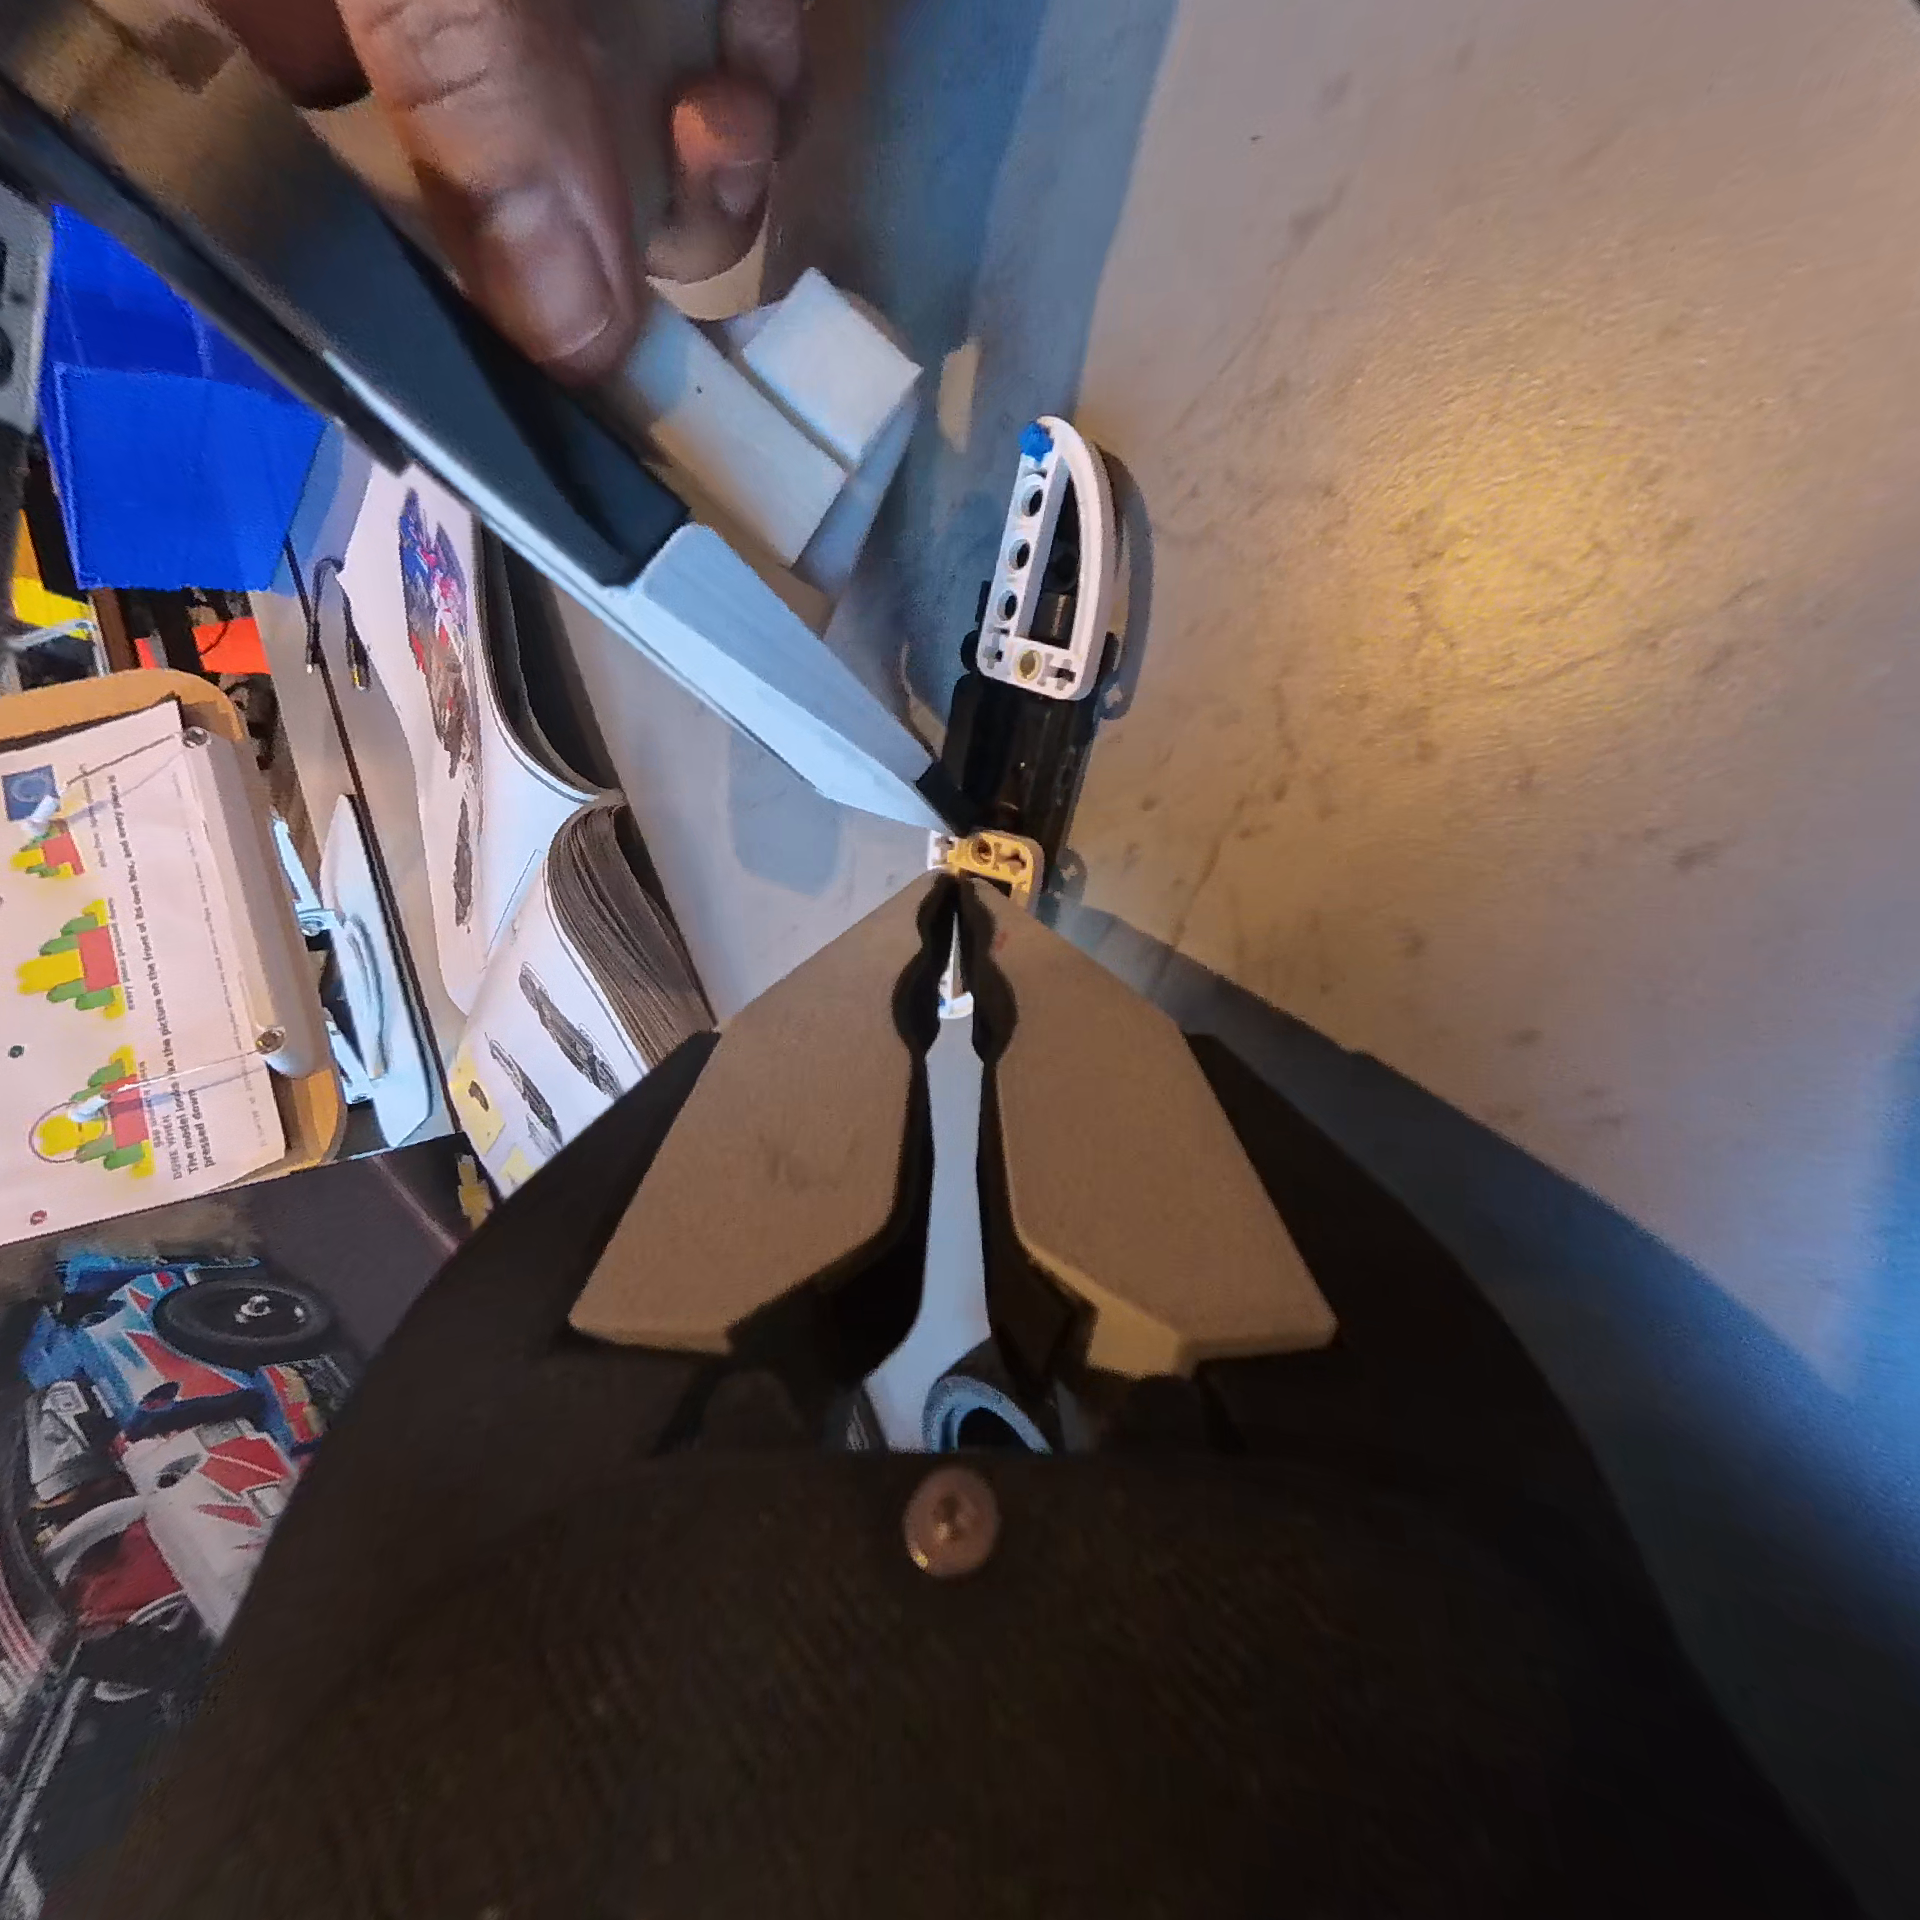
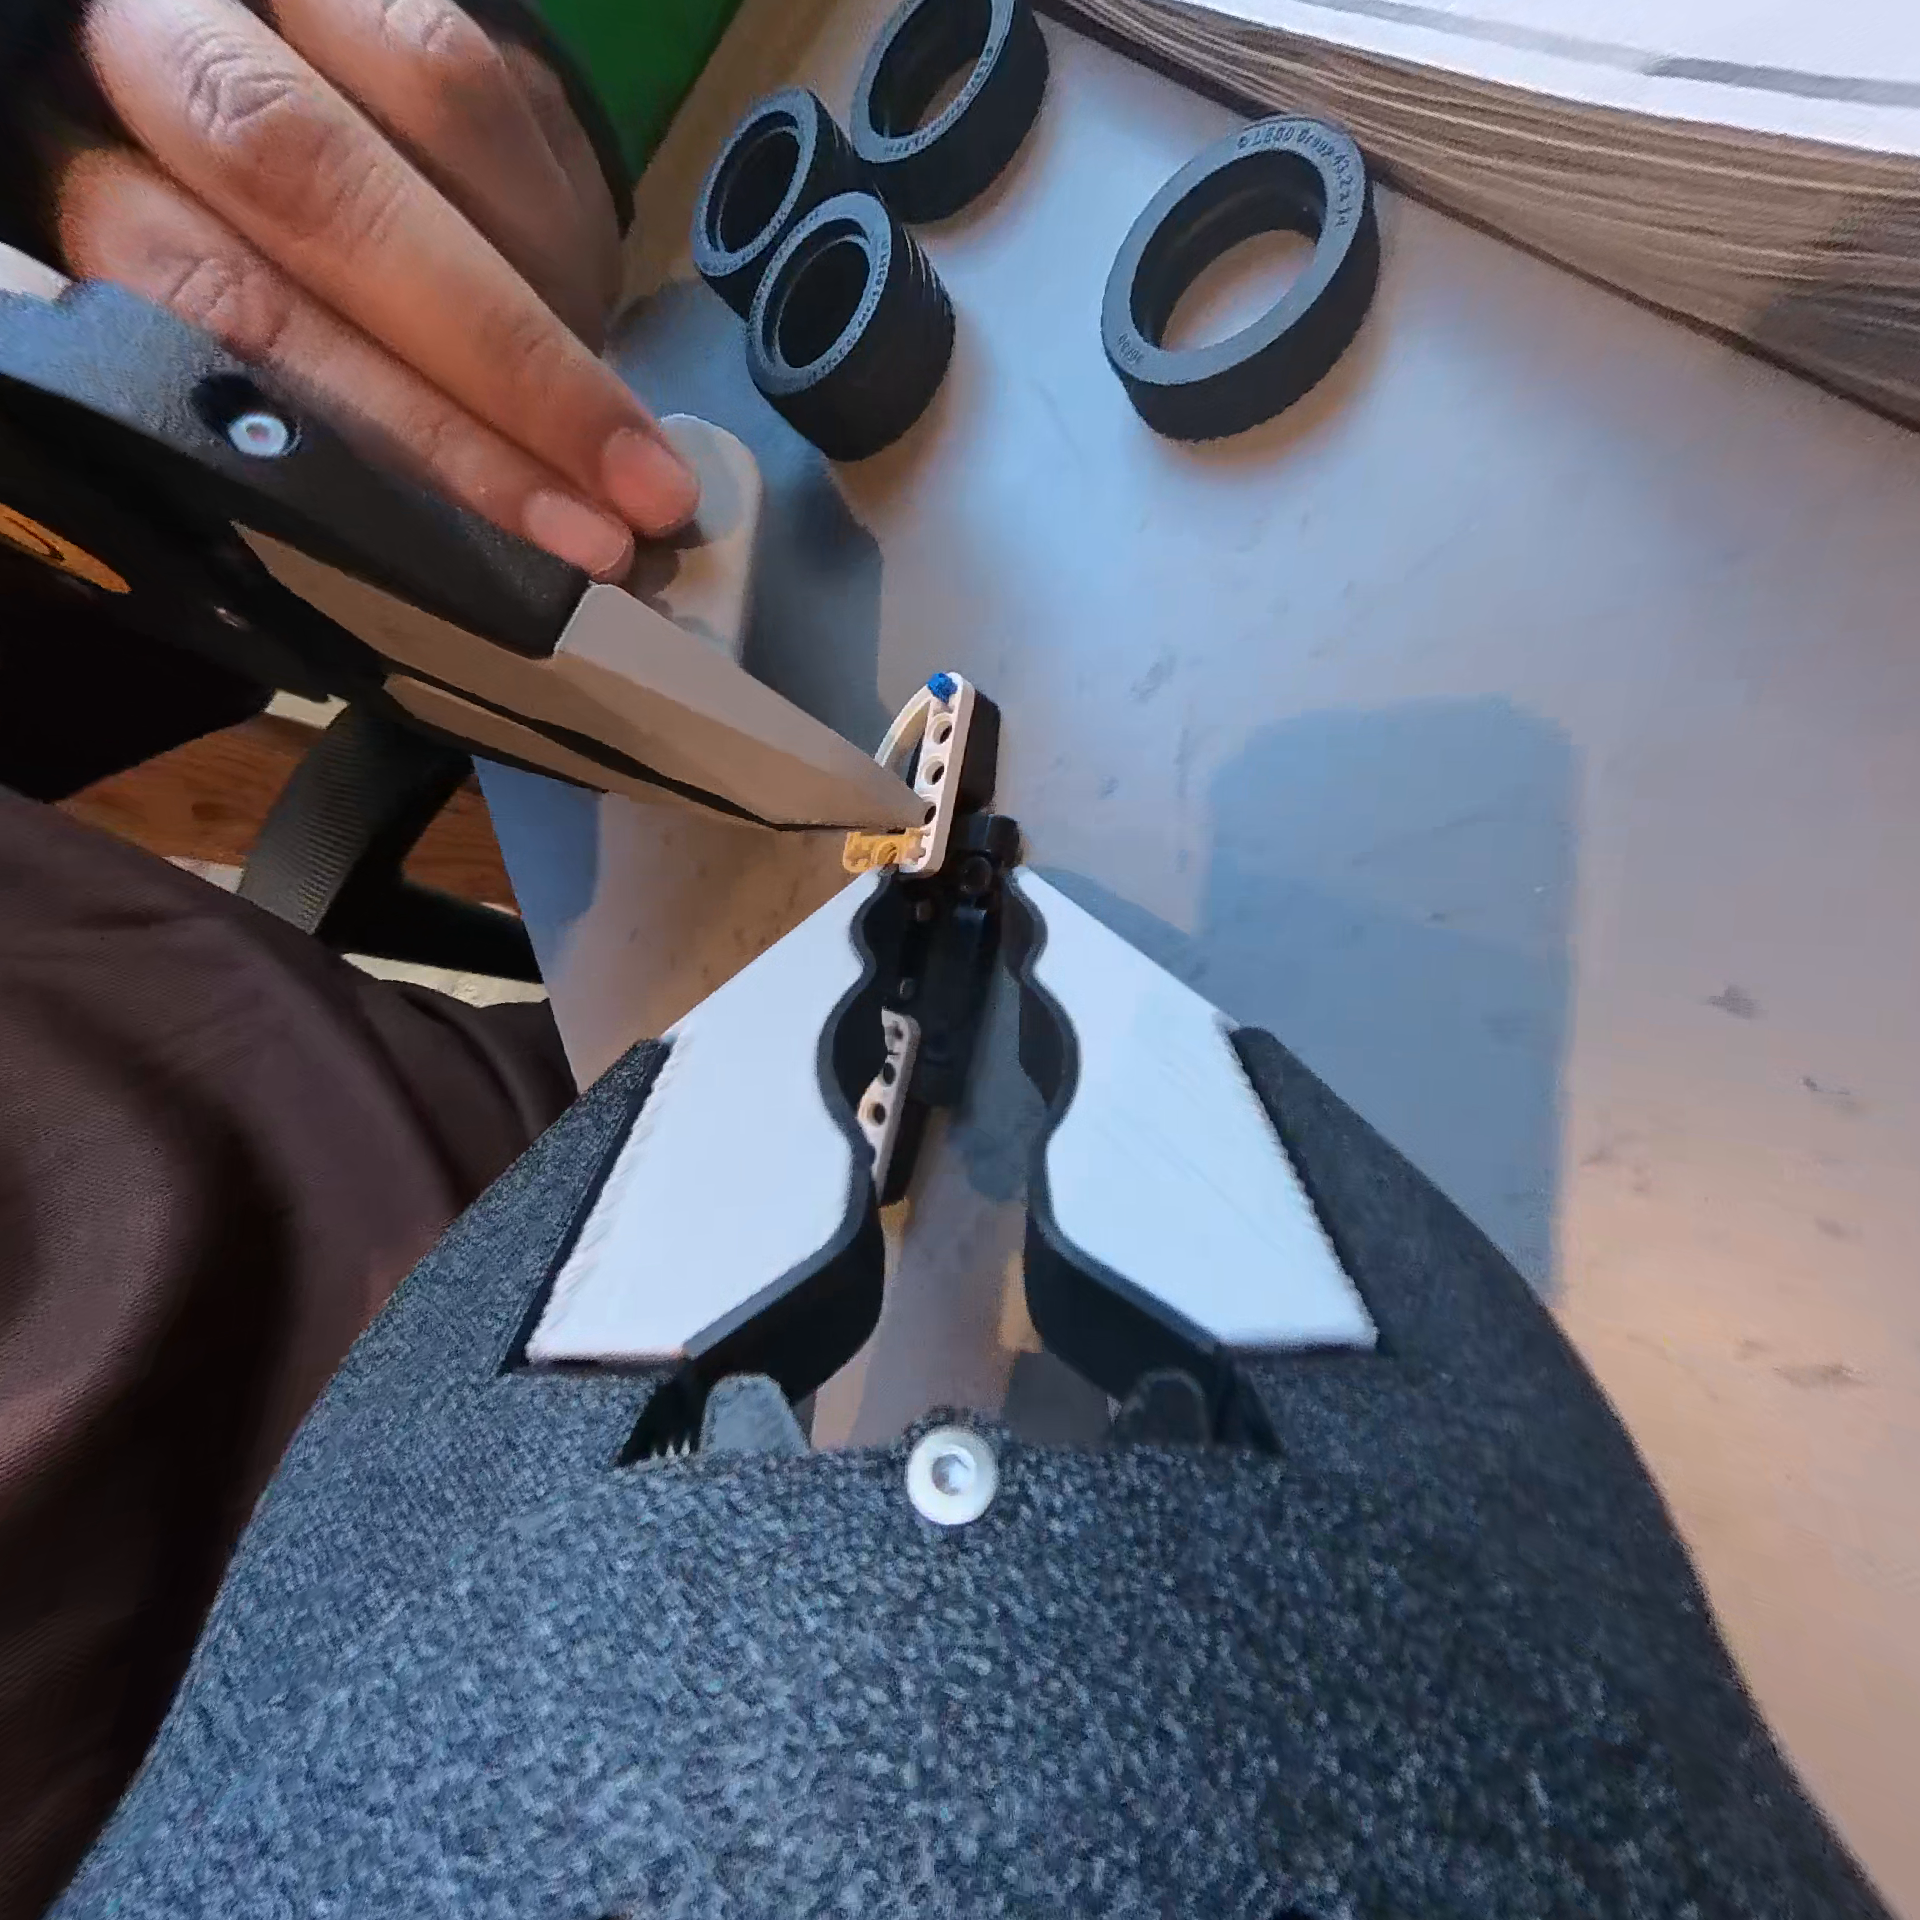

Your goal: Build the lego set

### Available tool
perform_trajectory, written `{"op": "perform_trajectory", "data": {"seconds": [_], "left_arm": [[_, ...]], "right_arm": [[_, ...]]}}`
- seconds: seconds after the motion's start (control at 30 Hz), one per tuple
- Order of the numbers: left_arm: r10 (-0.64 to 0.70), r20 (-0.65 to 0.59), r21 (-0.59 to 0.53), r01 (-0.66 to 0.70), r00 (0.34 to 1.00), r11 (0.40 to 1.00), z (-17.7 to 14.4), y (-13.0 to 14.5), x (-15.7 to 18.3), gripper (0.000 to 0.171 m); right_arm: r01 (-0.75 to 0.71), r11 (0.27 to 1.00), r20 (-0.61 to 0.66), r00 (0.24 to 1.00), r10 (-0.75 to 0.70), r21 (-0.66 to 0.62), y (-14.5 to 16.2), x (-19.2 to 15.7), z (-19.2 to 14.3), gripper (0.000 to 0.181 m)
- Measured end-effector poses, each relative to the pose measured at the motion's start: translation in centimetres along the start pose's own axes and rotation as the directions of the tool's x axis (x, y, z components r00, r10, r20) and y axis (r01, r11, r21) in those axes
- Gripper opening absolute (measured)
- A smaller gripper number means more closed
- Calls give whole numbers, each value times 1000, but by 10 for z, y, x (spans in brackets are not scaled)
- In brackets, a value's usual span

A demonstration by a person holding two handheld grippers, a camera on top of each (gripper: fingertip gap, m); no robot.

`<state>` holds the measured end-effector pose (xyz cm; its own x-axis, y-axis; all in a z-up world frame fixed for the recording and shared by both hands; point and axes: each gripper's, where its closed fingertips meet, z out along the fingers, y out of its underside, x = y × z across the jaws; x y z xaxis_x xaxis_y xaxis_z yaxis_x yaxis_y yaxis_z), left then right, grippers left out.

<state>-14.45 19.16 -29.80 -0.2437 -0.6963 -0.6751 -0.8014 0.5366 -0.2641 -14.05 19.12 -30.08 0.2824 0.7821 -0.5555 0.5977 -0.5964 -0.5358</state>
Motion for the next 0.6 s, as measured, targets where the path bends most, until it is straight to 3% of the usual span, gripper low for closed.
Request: {"op": "perform_trajectory", "data": {"seconds": [0.17, 0.6], "left_arm": [[33, 0, -11, -33, 999, 999, 1, -1, 0, 0], [83, 6, -33, -82, 997, 996, 1, -3, 1, 0]], "right_arm": [[-47, 997, 47, 998, 50, -59, -2, 0, 0, 18], [117, 955, -56, 989, -137, -273, 1, -2, -1, 15]]}}
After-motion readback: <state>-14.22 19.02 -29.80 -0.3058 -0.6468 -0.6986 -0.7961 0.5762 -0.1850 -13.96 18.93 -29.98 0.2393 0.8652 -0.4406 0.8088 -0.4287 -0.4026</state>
